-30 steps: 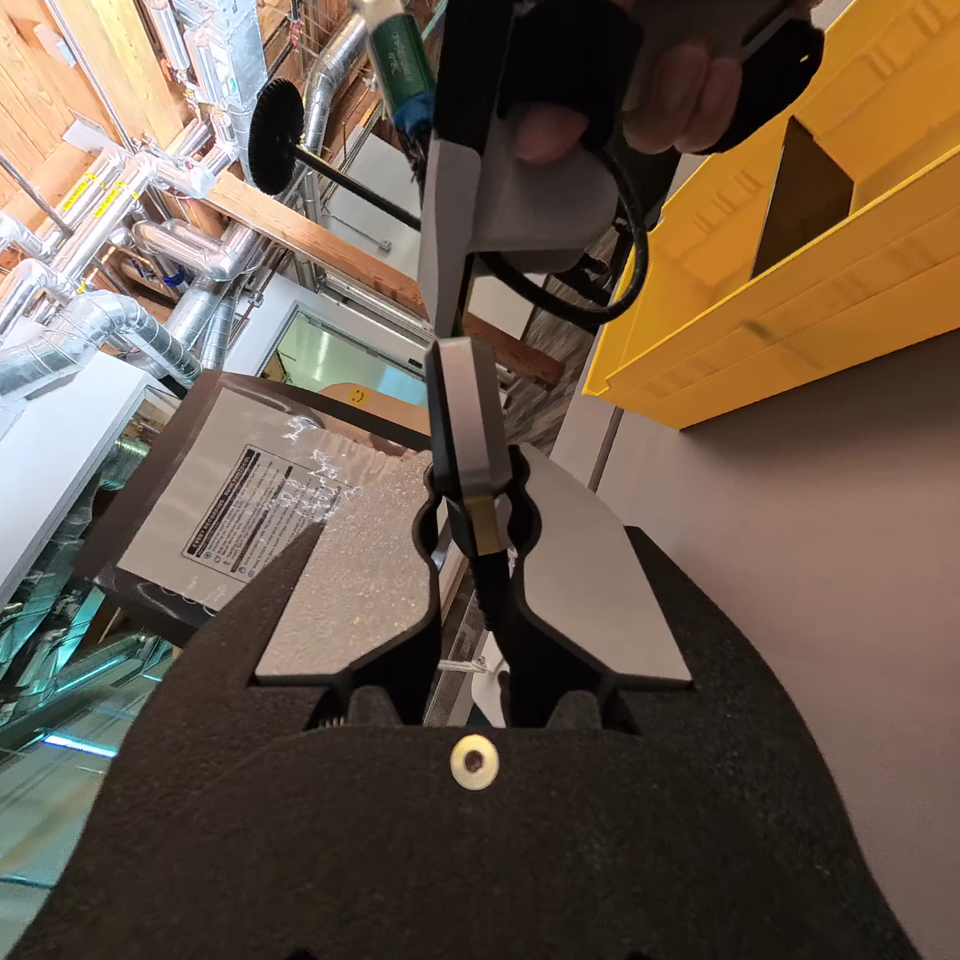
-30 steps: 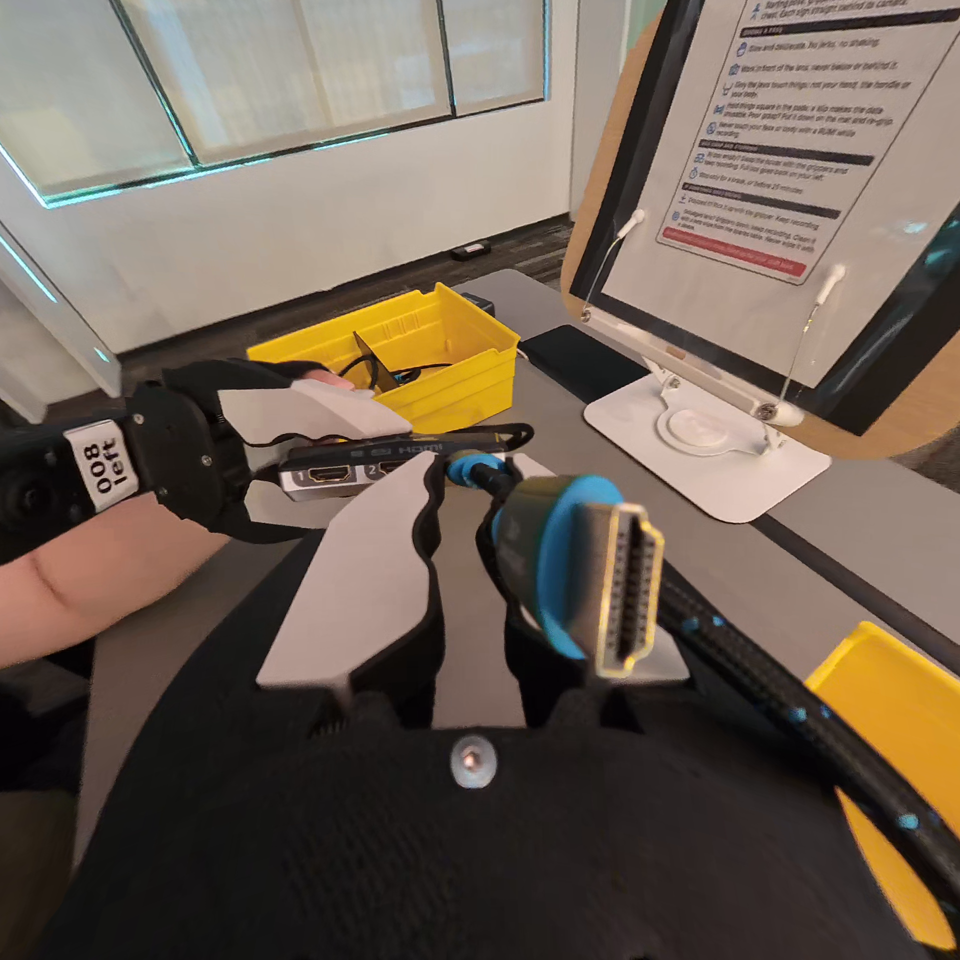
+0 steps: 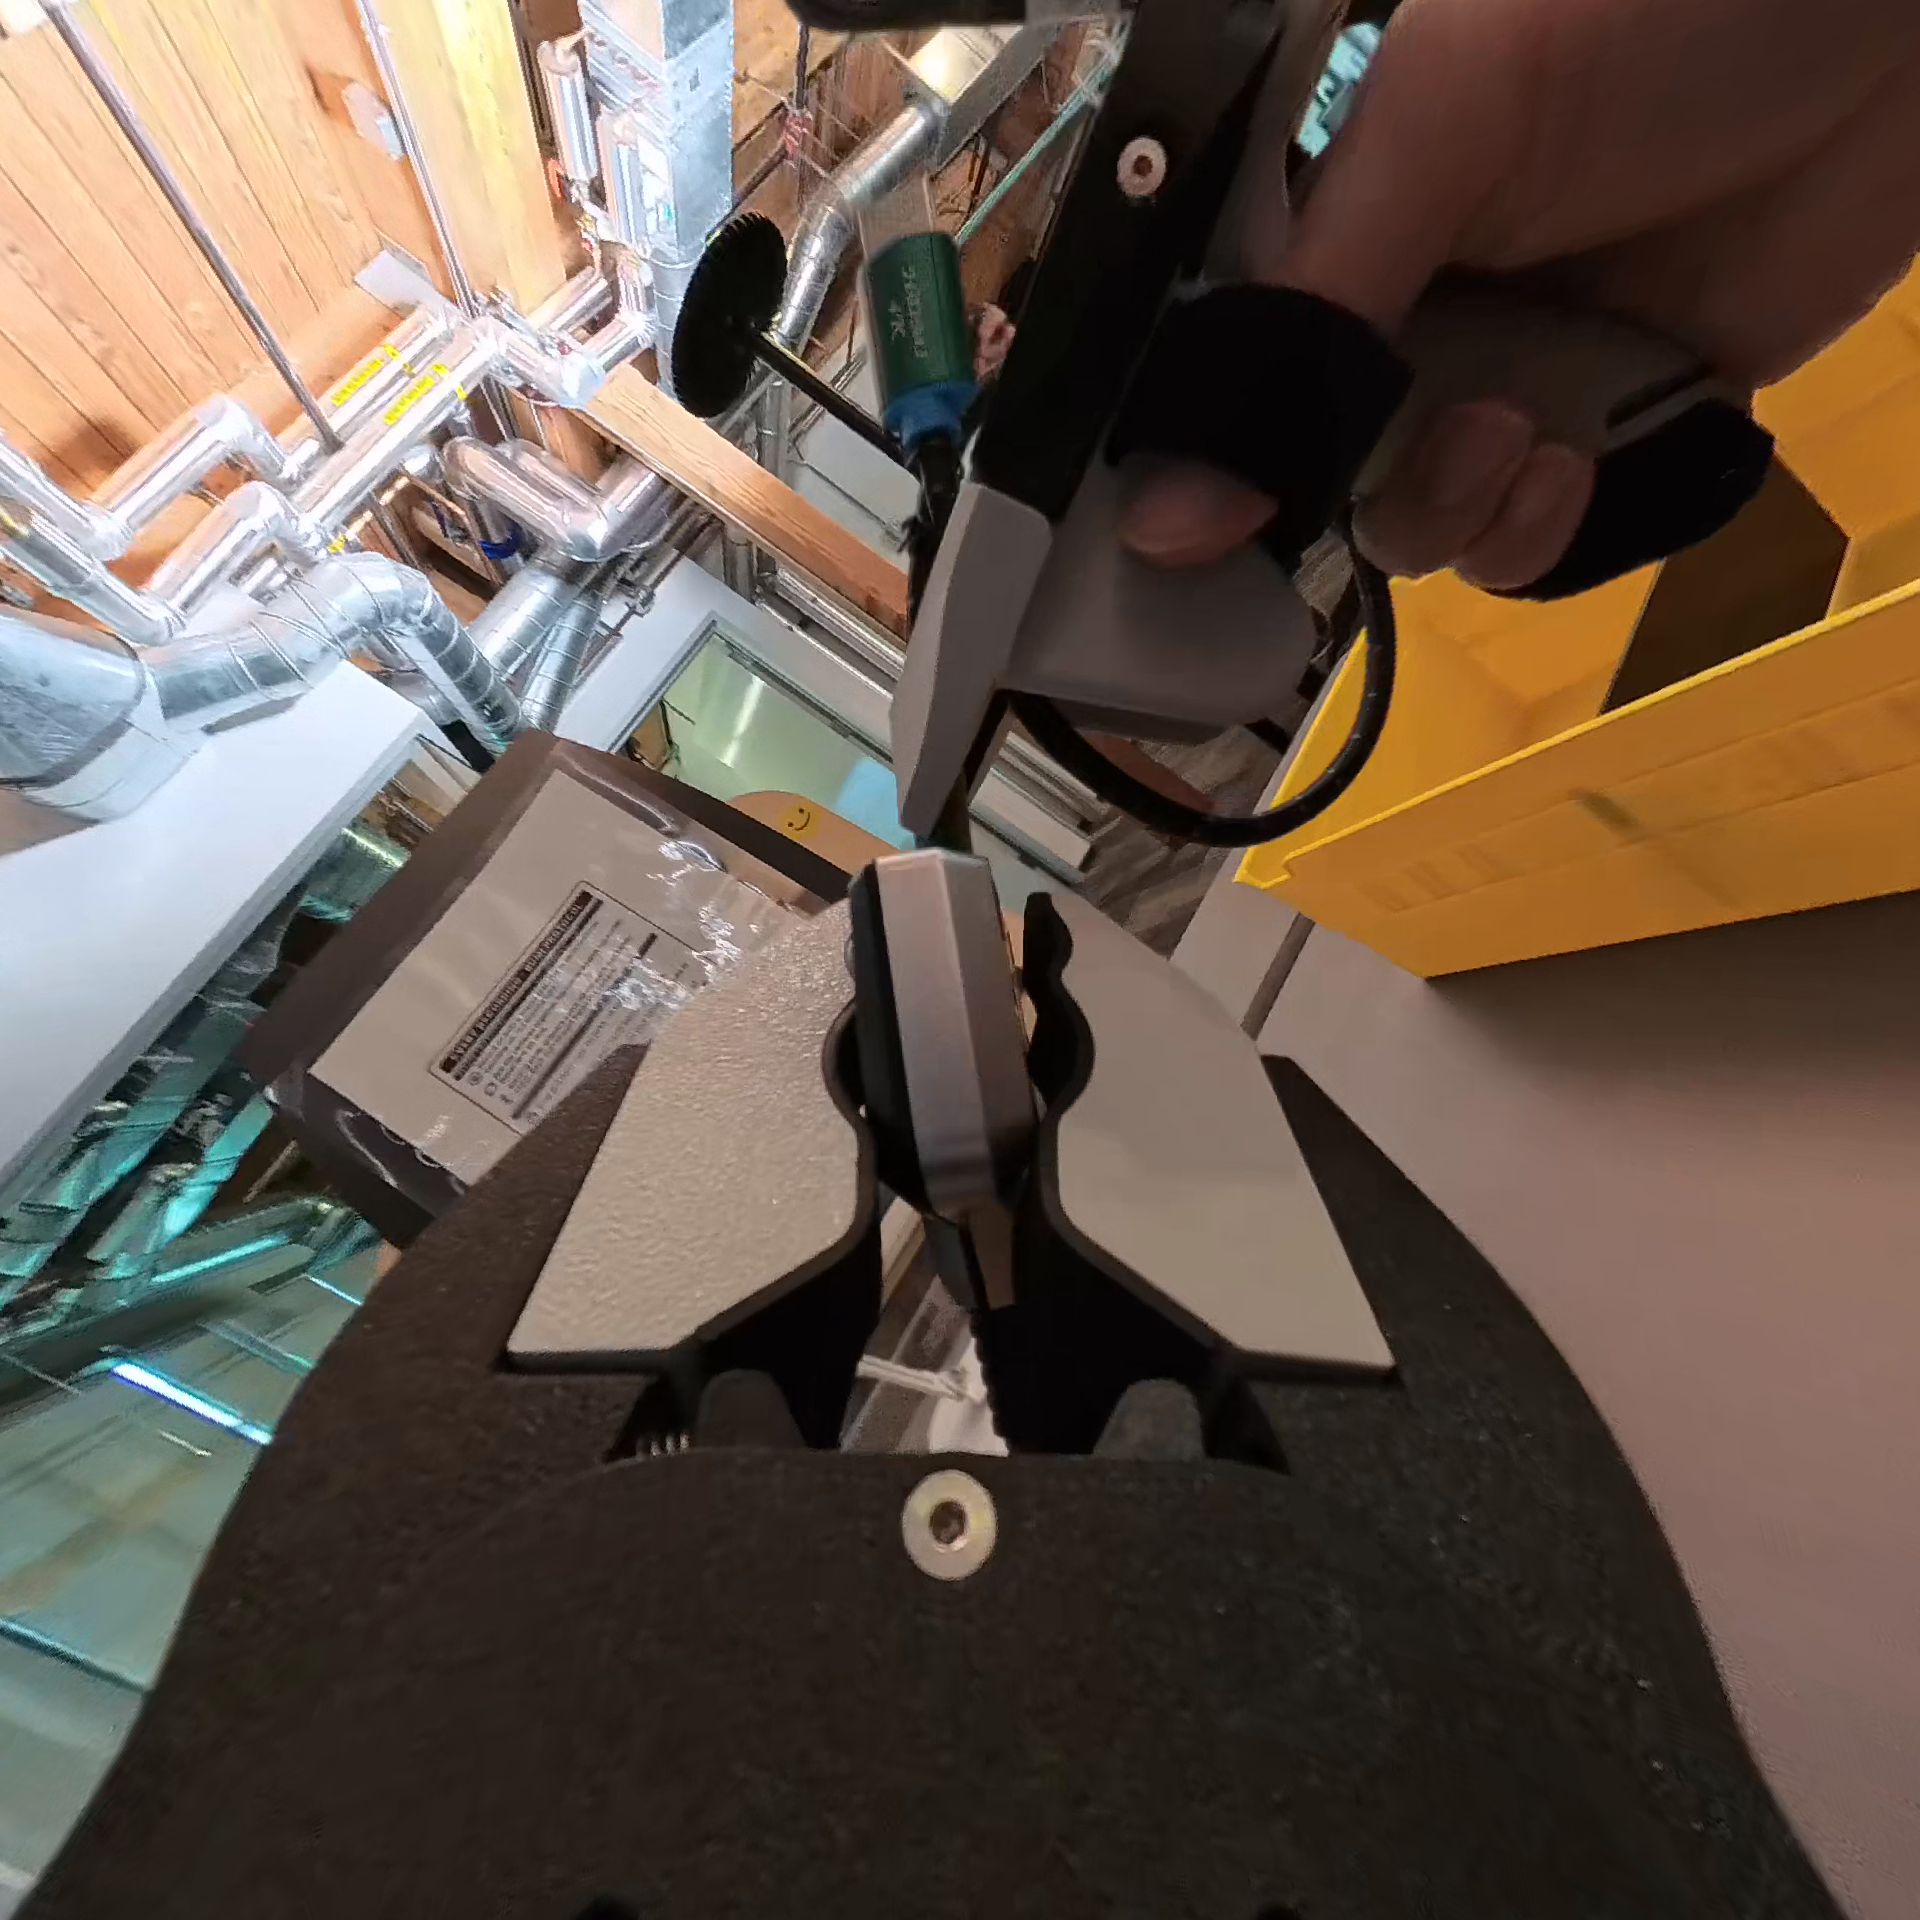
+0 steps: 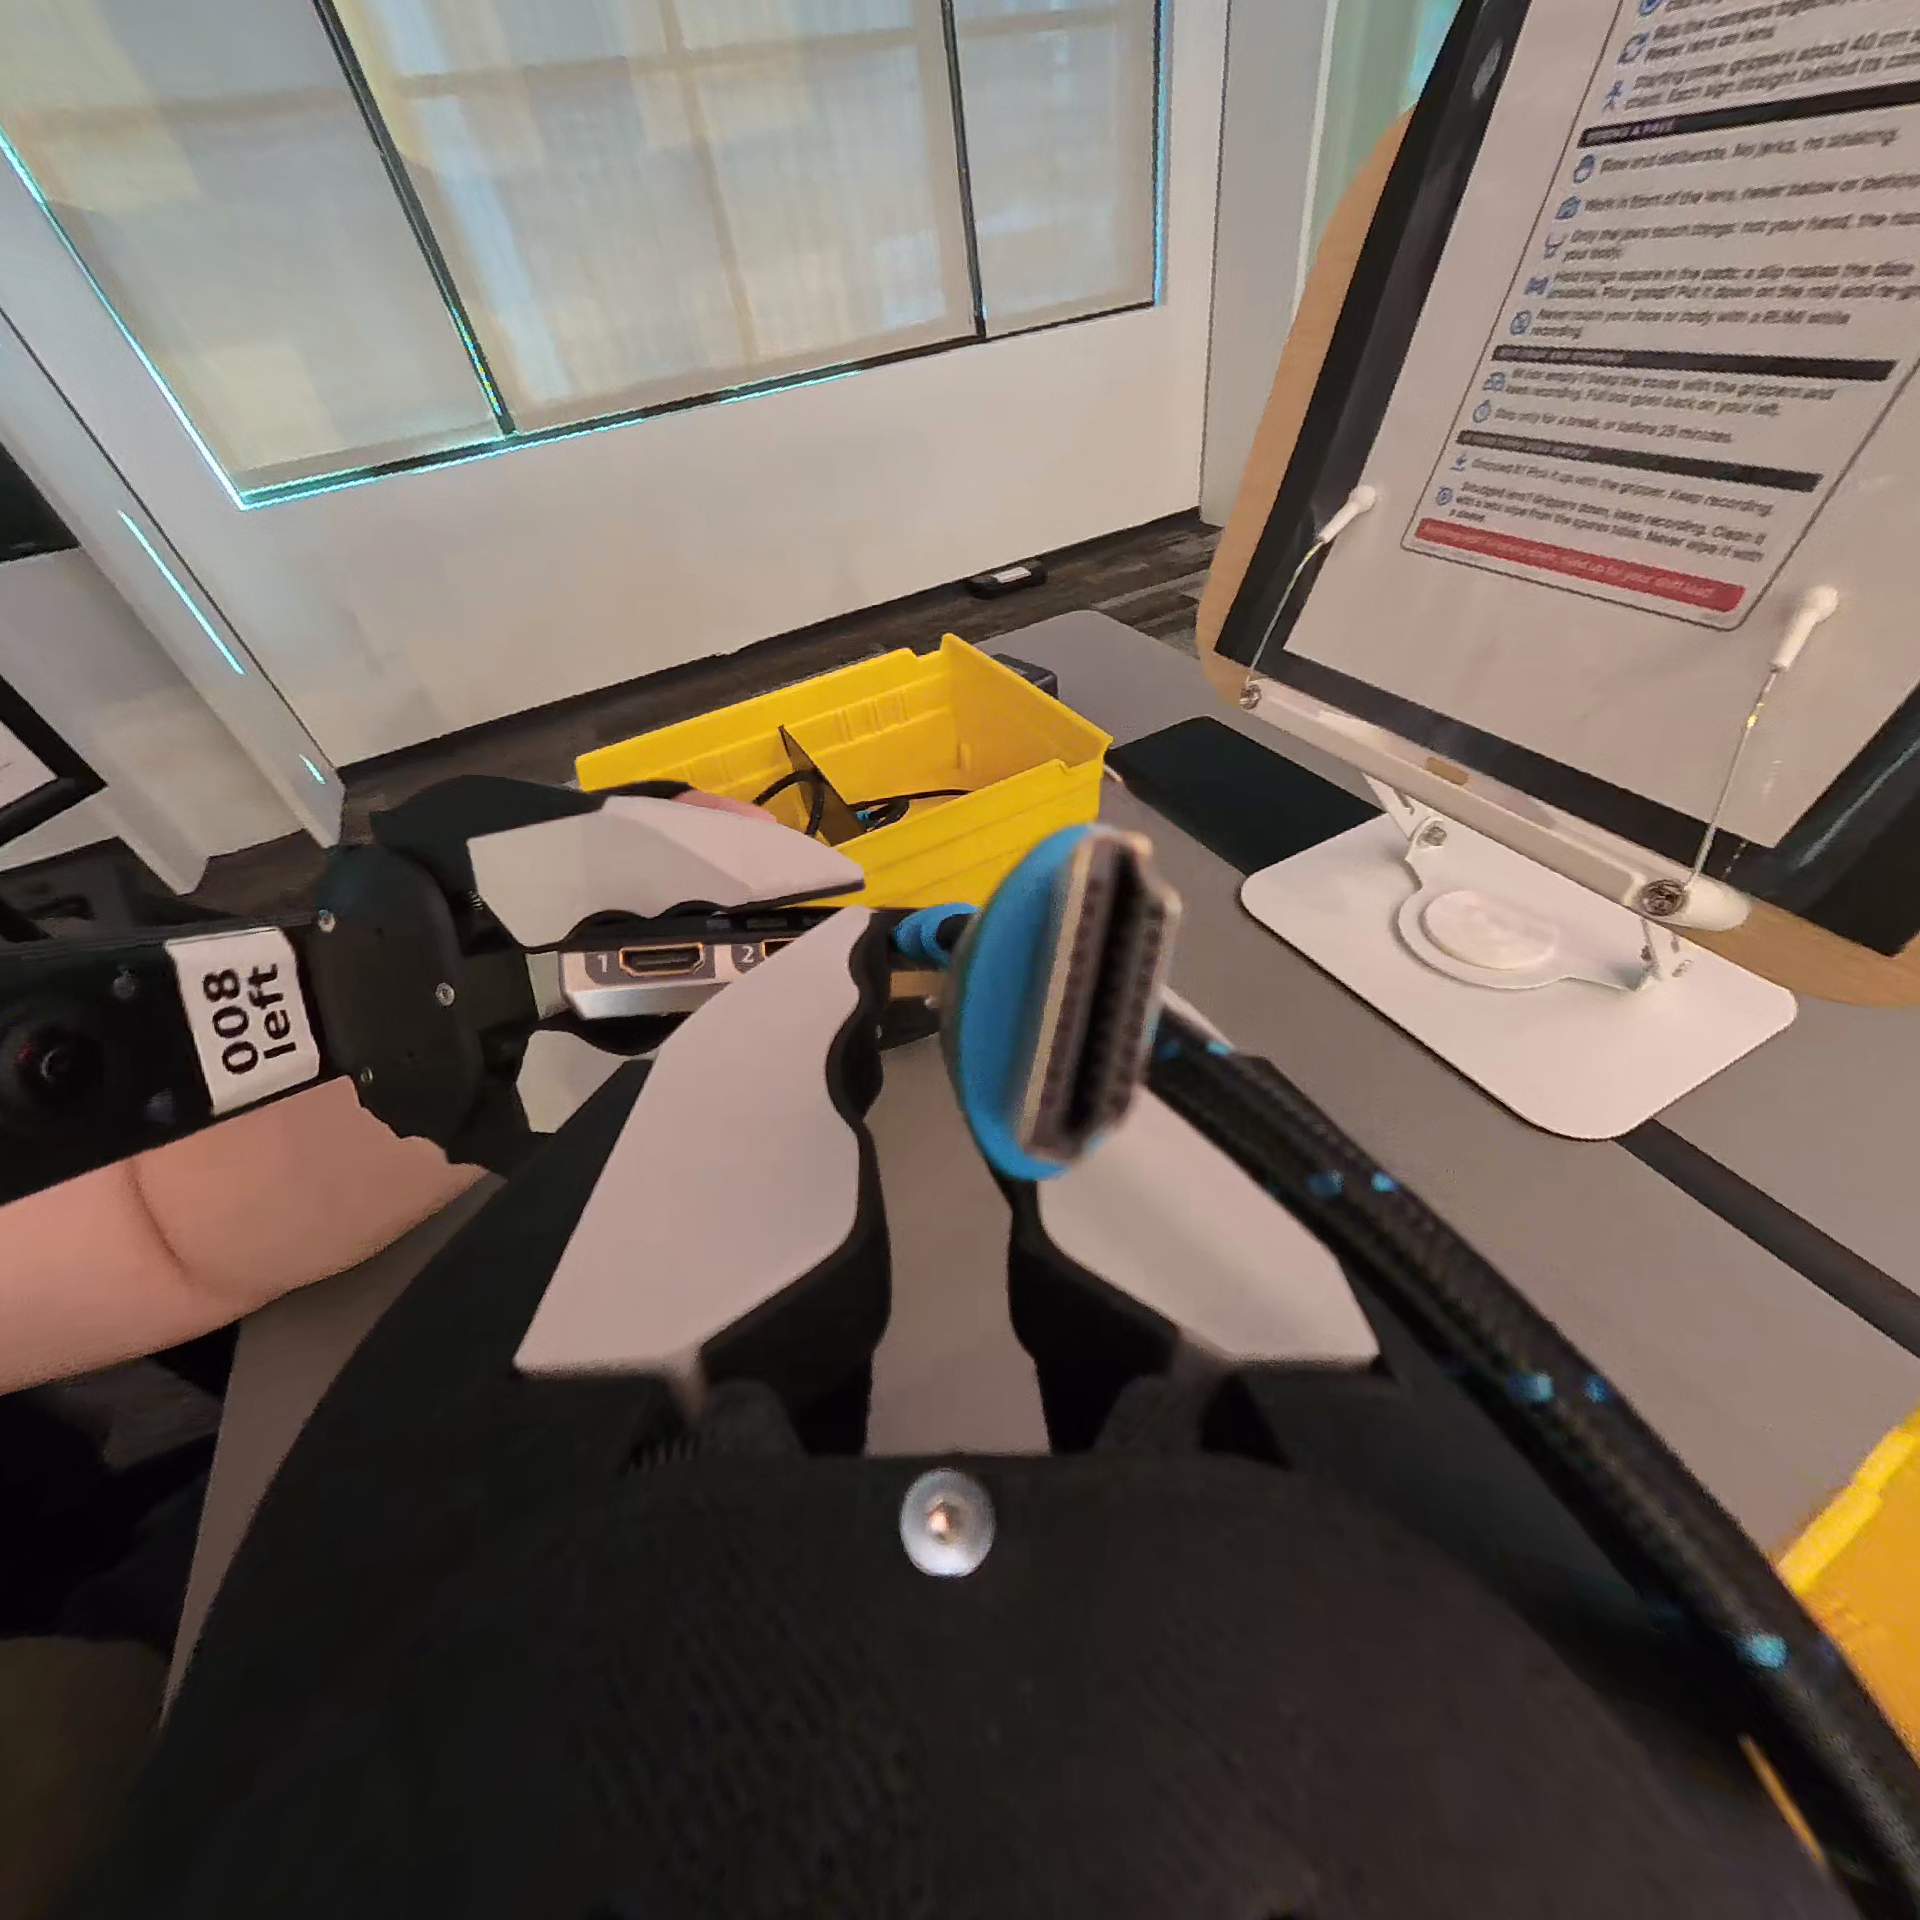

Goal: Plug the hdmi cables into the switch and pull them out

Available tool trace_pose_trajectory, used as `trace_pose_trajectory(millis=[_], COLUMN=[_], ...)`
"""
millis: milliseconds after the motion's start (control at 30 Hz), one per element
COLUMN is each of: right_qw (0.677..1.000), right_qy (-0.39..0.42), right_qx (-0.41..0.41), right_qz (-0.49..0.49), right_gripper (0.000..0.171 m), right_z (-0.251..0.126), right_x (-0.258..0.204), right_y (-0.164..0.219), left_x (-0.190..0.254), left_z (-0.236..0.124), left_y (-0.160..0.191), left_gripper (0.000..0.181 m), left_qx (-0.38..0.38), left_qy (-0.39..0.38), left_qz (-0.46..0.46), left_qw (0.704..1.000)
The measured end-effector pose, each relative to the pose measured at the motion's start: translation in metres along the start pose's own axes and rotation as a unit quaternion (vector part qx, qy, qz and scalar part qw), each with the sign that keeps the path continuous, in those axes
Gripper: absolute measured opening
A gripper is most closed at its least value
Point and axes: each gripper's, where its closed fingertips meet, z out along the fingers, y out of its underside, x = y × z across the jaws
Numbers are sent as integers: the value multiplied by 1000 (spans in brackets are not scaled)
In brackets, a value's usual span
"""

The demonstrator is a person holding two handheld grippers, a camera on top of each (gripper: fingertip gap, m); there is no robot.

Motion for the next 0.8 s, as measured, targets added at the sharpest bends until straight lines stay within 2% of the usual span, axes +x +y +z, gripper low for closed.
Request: trace_pose_trajectory(millis=[300,800], right_qw=[998,996], right_qy=[-61,-51], right_qx=[-10,5], right_qz=[-15,-68], right_gripper=[25,24], right_z=[-14,-15], right_x=[-12,-19], right_y=[-2,-8], left_x=[2,-3], left_z=[-7,-9], left_y=[-18,-24], left_gripper=[25,25], left_qx=[28,16], left_qy=[31,7], left_qz=[42,86], left_qw=[998,996])
